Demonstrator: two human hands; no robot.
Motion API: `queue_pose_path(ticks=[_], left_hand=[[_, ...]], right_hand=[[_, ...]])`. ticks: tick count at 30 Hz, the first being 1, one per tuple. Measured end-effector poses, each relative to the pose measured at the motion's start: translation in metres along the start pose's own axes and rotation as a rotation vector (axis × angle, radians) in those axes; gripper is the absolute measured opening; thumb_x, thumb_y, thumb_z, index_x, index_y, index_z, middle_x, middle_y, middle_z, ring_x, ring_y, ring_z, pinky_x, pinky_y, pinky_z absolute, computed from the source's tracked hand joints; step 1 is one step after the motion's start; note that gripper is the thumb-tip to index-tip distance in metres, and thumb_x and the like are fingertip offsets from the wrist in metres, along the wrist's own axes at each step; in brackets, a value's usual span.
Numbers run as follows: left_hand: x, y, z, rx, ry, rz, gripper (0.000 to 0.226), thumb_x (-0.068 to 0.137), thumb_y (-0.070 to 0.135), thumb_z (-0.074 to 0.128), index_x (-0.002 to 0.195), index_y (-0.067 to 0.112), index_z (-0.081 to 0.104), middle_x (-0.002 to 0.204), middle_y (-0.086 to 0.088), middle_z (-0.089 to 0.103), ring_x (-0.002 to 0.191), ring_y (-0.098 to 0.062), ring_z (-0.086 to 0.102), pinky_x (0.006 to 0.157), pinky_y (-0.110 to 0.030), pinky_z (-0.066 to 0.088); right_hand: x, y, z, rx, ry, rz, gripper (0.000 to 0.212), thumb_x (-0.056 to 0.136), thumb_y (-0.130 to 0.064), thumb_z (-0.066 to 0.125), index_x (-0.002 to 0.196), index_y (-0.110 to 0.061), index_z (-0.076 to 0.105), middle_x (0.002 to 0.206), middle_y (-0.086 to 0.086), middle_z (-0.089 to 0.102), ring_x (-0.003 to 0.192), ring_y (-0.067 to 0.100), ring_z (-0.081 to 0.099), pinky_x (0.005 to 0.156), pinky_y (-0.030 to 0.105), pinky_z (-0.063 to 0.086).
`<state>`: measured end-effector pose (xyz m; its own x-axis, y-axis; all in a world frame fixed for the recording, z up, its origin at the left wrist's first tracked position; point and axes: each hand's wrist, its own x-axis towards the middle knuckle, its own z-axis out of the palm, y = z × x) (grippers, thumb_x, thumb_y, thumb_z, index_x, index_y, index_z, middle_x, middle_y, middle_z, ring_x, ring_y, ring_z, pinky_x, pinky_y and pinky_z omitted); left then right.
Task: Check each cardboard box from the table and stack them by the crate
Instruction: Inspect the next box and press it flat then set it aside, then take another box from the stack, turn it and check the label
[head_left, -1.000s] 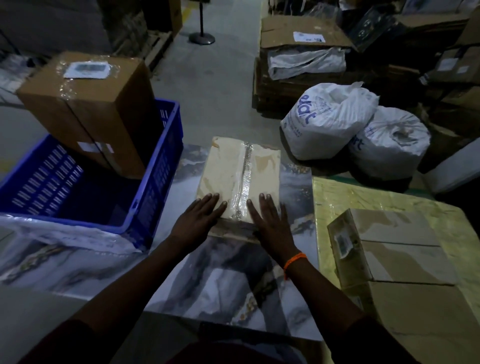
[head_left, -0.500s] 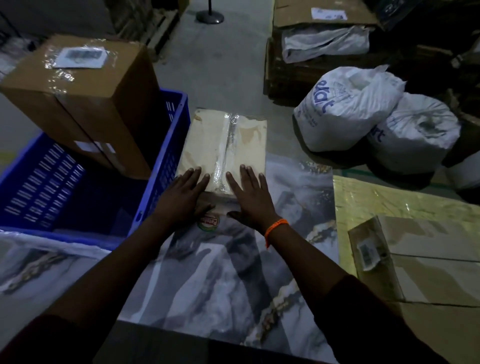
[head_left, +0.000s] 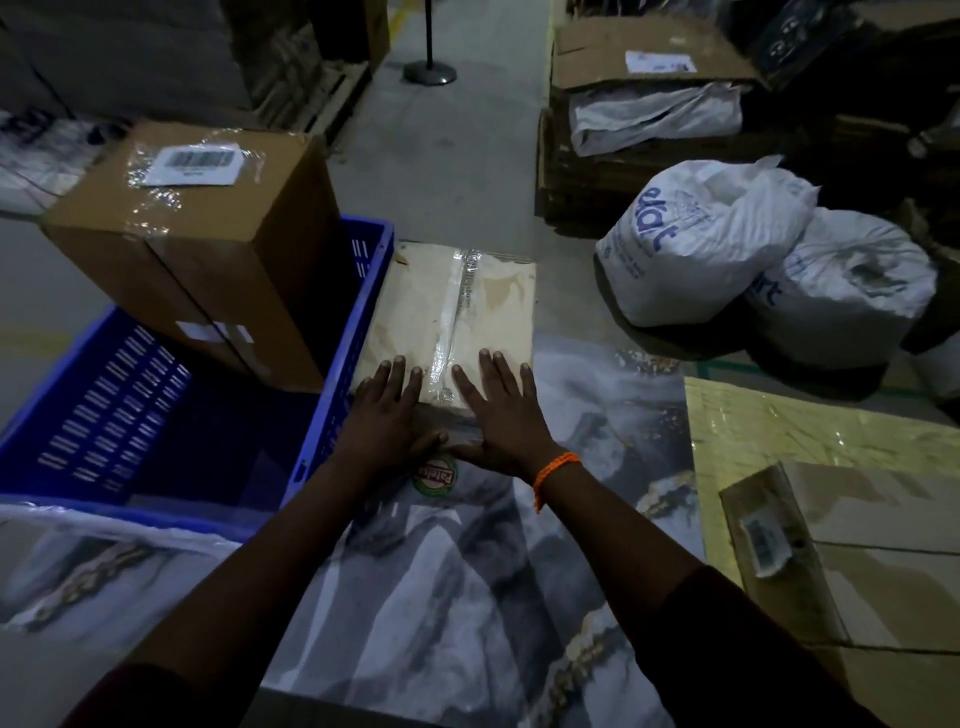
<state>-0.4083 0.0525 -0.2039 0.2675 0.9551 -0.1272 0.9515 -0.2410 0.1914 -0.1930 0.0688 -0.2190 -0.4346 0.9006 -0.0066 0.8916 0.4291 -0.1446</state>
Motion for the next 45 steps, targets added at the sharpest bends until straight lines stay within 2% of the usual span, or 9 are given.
queue_pose_path(ticks=[4,7,14,20,24,28,35,39,45], left_hand=[[0.006,0.013,-0.021,0.084,-0.088,-0.054,0.104,0.09,0.076,0.045,0.161,0.009,0.013,0.169,-0.019,0.005,0.156,-0.035,0.008,0.122,-0.053,0.013],[0.005,0.037,-0.032,0.11,-0.047,-0.058,0.084,0.095,0.068,0.047,0.152,0.007,0.036,0.164,-0.019,0.027,0.153,-0.034,0.021,0.12,-0.056,0.015],[-0.025,0.18,0.027,-0.195,0.079,0.523,0.063,0.095,0.057,0.046,0.133,0.01,0.062,0.139,-0.016,0.06,0.13,-0.039,0.053,0.104,-0.055,0.043],[-0.099,0.347,0.044,-0.441,-0.046,0.947,0.05,0.1,0.045,0.052,0.132,0.008,0.063,0.136,-0.014,0.062,0.131,-0.036,0.053,0.106,-0.048,0.046],[-0.153,0.412,0.05,-0.545,-0.191,1.047,0.052,0.101,0.047,0.048,0.137,0.012,0.061,0.138,-0.009,0.061,0.134,-0.029,0.051,0.109,-0.043,0.044],[-0.198,0.458,0.053,-0.587,-0.376,1.123,0.054,0.102,0.052,0.049,0.145,0.02,0.054,0.142,-0.003,0.058,0.127,-0.022,0.056,0.103,-0.035,0.047],[-0.265,0.54,0.062,-0.606,-0.613,0.984,0.068,0.1,0.053,0.053,0.156,0.017,0.038,0.147,-0.007,0.055,0.13,-0.022,0.055,0.096,-0.033,0.049],[-0.287,0.56,0.072,-0.652,-0.64,0.798,0.072,0.098,0.051,0.059,0.158,0.022,0.033,0.14,-0.007,0.06,0.12,-0.022,0.06,0.087,-0.025,0.043],[-0.307,0.57,0.053,-0.725,-0.459,0.674,0.067,0.092,0.049,0.069,0.149,0.024,0.045,0.119,0.004,0.066,0.093,-0.01,0.065,0.083,-0.026,0.047]], right_hand=[[-0.01,-0.002,-0.013,-0.02,-0.072,-0.009,0.104,0.09,-0.06,0.064,0.165,-0.022,0.004,0.17,0.022,-0.006,0.157,0.039,-0.007,0.124,0.061,0.001],[-0.045,-0.003,-0.015,0.094,0.024,0.112,0.094,0.094,-0.047,0.065,0.165,-0.018,0.01,0.17,0.023,0.004,0.158,0.039,0.001,0.123,0.061,0.01],[-0.221,0.026,-0.011,0.418,0.3,0.636,0.08,0.094,-0.047,0.055,0.161,-0.012,0.026,0.163,0.023,0.029,0.153,0.043,0.024,0.12,0.061,0.027],[-0.389,0.044,-0.06,0.207,0.447,1.004,0.064,0.092,-0.04,0.053,0.148,-0.009,0.049,0.152,0.021,0.046,0.147,0.046,0.032,0.114,0.063,0.034],[-0.485,0.022,-0.095,-0.018,0.514,1.235,0.055,0.092,-0.032,0.069,0.143,-0.015,0.056,0.155,0.017,0.044,0.152,0.042,0.025,0.118,0.064,0.025],[-0.581,-0.015,-0.106,-0.099,0.572,1.529,0.052,0.096,-0.048,0.055,0.141,-0.021,0.059,0.158,0.015,0.041,0.152,0.04,0.024,0.117,0.064,0.019],[-0.697,-0.06,-0.085,0.123,0.657,1.913,0.09,0.091,-0.066,0.061,0.161,-0.019,0.029,0.169,0.022,0.004,0.153,0.045,0.009,0.114,0.07,0.027],[-0.716,-0.059,-0.092,0.413,0.864,1.883,0.114,0.084,-0.047,0.08,0.165,-0.017,0.006,0.169,0.019,-0.006,0.156,0.039,0.005,0.123,0.055,0.025],[-0.739,-0.055,-0.115,0.401,0.998,1.687,0.098,0.085,-0.031,0.082,0.162,-0.024,0.021,0.168,0.011,0.016,0.153,0.032,0.021,0.118,0.047,0.032]])
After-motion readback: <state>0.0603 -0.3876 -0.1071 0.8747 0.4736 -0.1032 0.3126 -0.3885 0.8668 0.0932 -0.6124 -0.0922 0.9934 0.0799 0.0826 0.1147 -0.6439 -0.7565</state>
